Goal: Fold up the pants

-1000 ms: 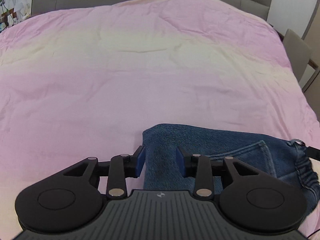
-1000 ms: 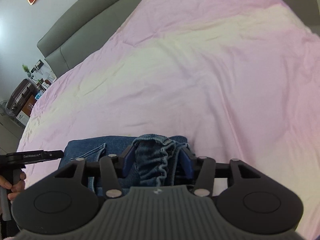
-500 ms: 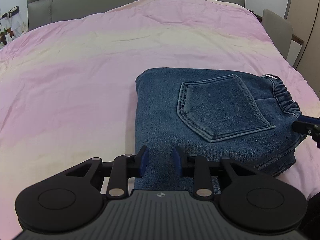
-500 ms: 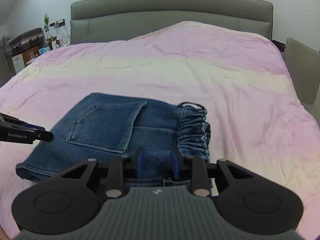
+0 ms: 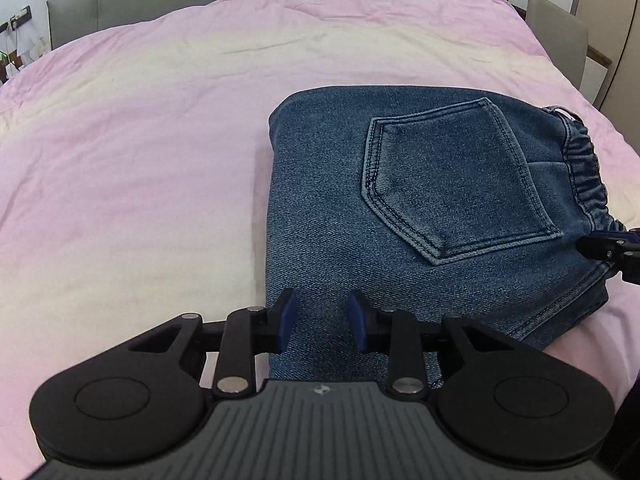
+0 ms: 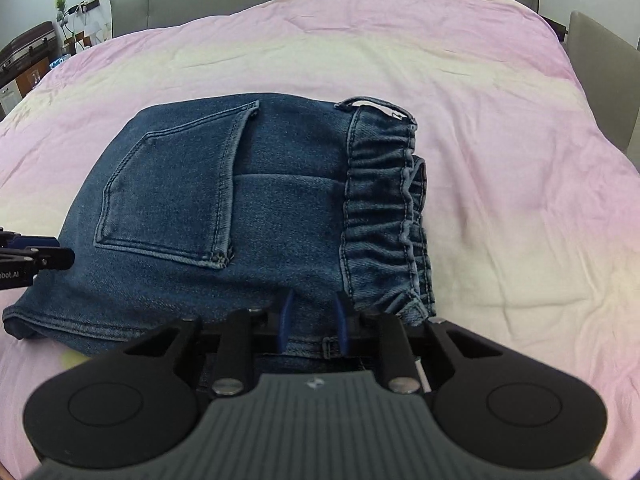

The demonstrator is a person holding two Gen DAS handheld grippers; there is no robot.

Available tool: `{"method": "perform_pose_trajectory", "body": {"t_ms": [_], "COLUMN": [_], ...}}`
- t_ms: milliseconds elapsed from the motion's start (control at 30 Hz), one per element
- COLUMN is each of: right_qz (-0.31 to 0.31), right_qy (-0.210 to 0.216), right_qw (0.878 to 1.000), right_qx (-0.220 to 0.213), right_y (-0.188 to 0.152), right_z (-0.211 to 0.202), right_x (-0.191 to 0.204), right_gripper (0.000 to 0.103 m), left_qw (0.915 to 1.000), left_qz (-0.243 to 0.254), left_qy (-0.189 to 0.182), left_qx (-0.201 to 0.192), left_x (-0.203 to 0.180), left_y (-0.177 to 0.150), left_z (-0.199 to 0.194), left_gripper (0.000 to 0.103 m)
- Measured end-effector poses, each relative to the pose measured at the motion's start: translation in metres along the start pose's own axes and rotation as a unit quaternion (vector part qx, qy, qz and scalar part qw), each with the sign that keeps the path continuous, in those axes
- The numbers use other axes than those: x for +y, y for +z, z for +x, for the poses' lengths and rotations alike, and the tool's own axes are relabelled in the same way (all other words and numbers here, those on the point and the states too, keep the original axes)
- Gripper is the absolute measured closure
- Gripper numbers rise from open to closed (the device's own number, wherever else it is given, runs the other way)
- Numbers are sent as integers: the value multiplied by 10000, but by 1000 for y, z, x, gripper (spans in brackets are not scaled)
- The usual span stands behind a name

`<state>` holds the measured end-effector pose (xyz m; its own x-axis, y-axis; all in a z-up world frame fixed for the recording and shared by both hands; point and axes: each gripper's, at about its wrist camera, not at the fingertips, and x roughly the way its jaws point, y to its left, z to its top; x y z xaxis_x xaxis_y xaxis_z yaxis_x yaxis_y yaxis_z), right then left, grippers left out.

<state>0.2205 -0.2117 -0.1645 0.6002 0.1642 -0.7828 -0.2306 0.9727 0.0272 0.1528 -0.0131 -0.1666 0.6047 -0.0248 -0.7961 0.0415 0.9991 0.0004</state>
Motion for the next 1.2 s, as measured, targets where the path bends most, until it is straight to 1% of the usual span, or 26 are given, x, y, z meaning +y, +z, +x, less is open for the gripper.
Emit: {"method": "perform_pose_trajectory", "body": {"t_ms": [133,167,200,233,267,300,333,367,400,433,467,500,533,600,700,767,867,933,967,1067,1200], "right_qz": [162,250,347,437,506,560,617,722,932,1201,1510,1848,2183,2865,3604,3936,4289,4543,4626,4674,4743], "right_qy": [-58,-25,96,206,231,192,204,220,229,258,304,346,412,675,959,1115,1185,1332,1397,1313,1509], "right_qw": [9998,9996,9991,9984,9979,9975,9969,9960,9942,9913,9870,9813,9744,9556,9278,9125,8954,8804,8750,8736,8670], "right_qx": [-81,-119,-207,-296,-343,-386,-439,-468,-481,-482,-469,-419,-341,-154,50,78,179,264,285,331,251], "right_y": [-1,-1,-2,-3,-4,-5,-7,-9,-12,-15,-20,-25,-31,-42,-56,-61,-65,-68,-69,-68,-67], "right_z": [-17,-25,-34,-43,-51,-58,-66,-71,-75,-79,-81,-81,-78,-69,-54,-45,-28,-17,-12,0,16], "right_x": [1,1,0,2,4,6,8,7,3,-2,-10,-18,-25,-43,-59,-68,-78,-84,-85,-87,-95], "right_gripper": [86,79,70,51,35,31,30,30,29,26,21,20,19,19,19,19,19,19,17,17,16], "left_qw": [9999,9999,9999,9999,9999,9999,9999,9999,9998,9997,9996,9994,9991,9980,9953,9917,9812,9753,9731,9675,9595], "left_qz": [61,1,-62,-97,-116,-121,-105,-98,-126,-175,-246,-326,-413,-612,-894,-1179,-1726,-1954,-2029,-2171,-2315], "left_qy": [76,101,116,103,56,19,2,-2,-9,-8,-4,-17,-40,-136,-355,-513,-854,-1011,-1059,-1222,-1494], "left_qx": [-54,-55,-42,-21,-20,-33,-46,-75,-130,-161,-160,-148,-119,-74,-92,-92,97,213,253,436,580], "left_x": [-3,-2,-2,-2,-3,-3,-4,-4,-4,-2,0,3,6,13,24,36,58,67,70,76,81], "left_y": [3,2,2,1,1,0,0,-1,-3,-3,-3,-3,-3,-2,0,2,5,7,8,12,16], "left_z": [-16,-22,-27,-32,-36,-39,-42,-46,-49,-51,-52,-51,-51,-51,-46,-39,-20,-5,1,23,49], "left_gripper": [65,64,60,54,52,46,40,38,33,27,25,23,22,18,15,14,14,14,14,14,13]}}
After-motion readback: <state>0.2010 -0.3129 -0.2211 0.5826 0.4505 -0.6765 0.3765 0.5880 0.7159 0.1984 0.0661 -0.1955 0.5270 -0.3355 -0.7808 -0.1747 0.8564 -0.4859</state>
